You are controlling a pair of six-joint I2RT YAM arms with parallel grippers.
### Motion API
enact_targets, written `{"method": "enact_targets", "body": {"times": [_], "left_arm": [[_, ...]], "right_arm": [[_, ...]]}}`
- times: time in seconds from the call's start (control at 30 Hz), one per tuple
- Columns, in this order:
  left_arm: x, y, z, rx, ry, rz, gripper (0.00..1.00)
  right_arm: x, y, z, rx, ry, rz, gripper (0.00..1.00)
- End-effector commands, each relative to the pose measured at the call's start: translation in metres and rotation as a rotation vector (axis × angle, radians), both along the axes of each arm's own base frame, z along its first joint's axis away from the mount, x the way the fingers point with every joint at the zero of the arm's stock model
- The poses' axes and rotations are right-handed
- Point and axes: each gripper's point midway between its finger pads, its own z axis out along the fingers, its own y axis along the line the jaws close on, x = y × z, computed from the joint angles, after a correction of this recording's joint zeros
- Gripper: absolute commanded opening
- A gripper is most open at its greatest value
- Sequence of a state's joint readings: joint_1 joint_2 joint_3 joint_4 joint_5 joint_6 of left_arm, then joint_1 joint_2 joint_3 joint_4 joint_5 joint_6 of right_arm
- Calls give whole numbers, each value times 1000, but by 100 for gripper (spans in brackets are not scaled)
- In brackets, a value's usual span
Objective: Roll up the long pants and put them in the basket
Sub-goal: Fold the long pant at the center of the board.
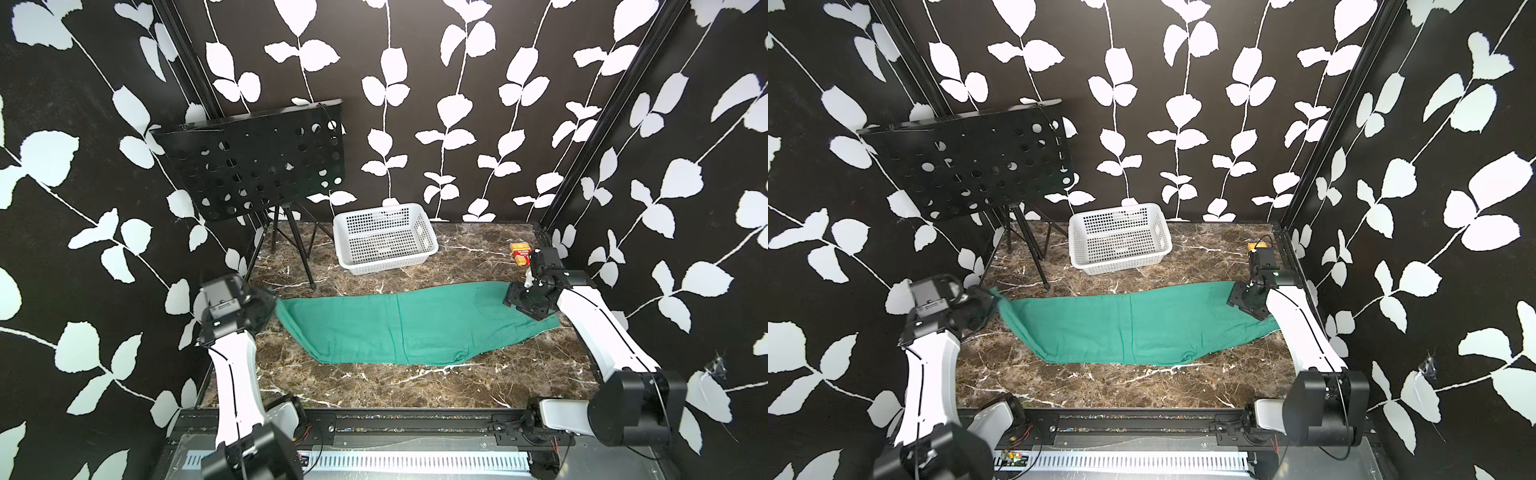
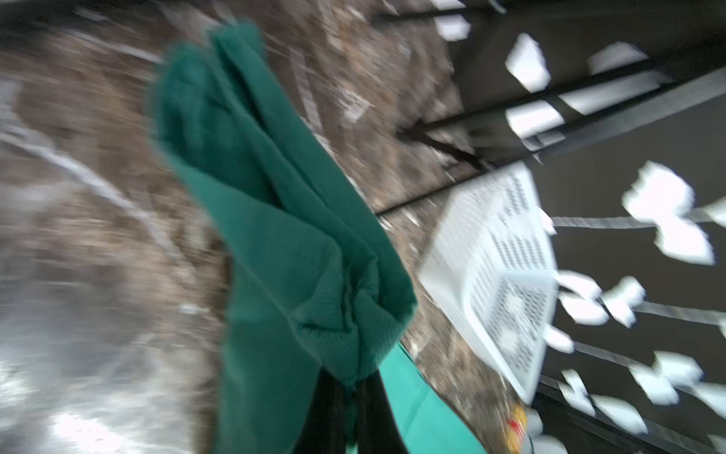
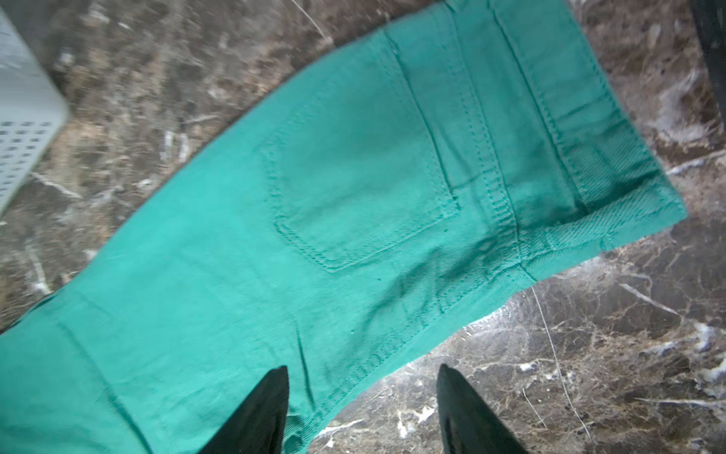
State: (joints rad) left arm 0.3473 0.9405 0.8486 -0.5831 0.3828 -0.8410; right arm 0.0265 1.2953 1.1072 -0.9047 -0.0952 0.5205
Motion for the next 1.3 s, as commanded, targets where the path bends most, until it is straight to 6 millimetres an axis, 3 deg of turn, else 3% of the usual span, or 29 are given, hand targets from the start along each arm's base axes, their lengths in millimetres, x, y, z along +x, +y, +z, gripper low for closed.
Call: {"method": "enact_targets", "body": {"times": [0.0, 0.13, 0.27, 0.47, 0.77, 0.97, 1.27], "left_arm": [[8, -50, 25, -111, -108, -40, 0], [14, -116, 55, -202, -181, -105, 0], [15, -177, 88, -184, -194, -200, 0], [24, -277, 119, -271, -252, -289, 0], [36, -425, 154, -379, -308, -374, 0], [33, -498, 159, -412, -318, -407, 0], [17, -570, 129, -440, -289, -454, 0]], "right_arm": [[0, 2, 27, 7, -53, 4, 63], [1, 1, 48, -13, -84, 35, 63], [9, 5, 65, 2, -120, 68, 64], [19, 11, 91, 23, -183, 114, 65], [19, -28, 119, 24, -226, 36, 65], [17, -53, 133, -14, -251, -31, 65], [1, -91, 149, -174, -279, -169, 65]]}}
